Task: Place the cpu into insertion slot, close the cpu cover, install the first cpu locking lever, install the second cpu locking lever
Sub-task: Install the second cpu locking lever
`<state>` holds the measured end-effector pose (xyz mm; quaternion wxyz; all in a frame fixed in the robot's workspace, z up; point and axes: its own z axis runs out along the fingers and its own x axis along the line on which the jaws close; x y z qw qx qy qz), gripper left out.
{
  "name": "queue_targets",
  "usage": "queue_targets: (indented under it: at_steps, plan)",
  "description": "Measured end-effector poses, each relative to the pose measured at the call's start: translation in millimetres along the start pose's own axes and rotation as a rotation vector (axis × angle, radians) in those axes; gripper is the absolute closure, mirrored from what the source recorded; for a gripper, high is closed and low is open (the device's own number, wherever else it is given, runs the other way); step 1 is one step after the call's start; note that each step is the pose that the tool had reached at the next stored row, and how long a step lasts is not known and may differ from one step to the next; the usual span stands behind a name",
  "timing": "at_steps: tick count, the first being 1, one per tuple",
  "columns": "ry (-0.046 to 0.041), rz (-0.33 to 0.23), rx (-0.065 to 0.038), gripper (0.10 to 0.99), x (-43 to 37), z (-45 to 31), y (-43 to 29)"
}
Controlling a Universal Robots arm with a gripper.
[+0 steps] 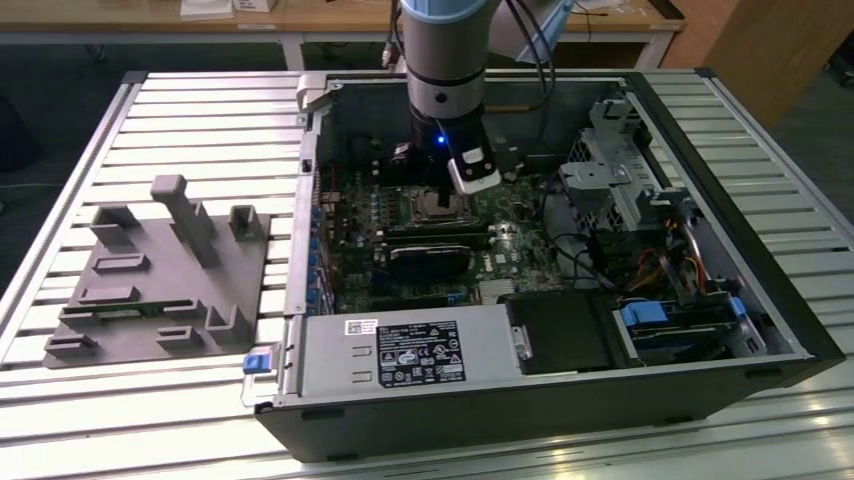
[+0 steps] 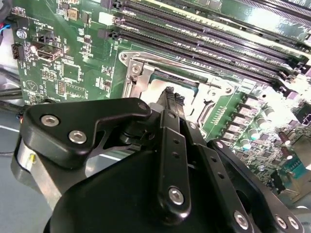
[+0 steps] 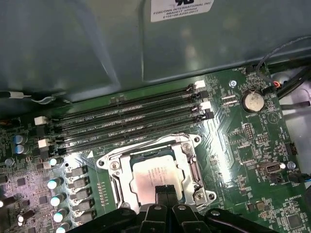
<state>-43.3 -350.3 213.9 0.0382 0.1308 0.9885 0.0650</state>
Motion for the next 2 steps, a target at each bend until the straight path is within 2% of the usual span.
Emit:
queue_targets:
  at_steps: [2]
  plan:
    - [0.0, 0.0, 0.0, 0.98, 0.0, 0.0, 0.1]
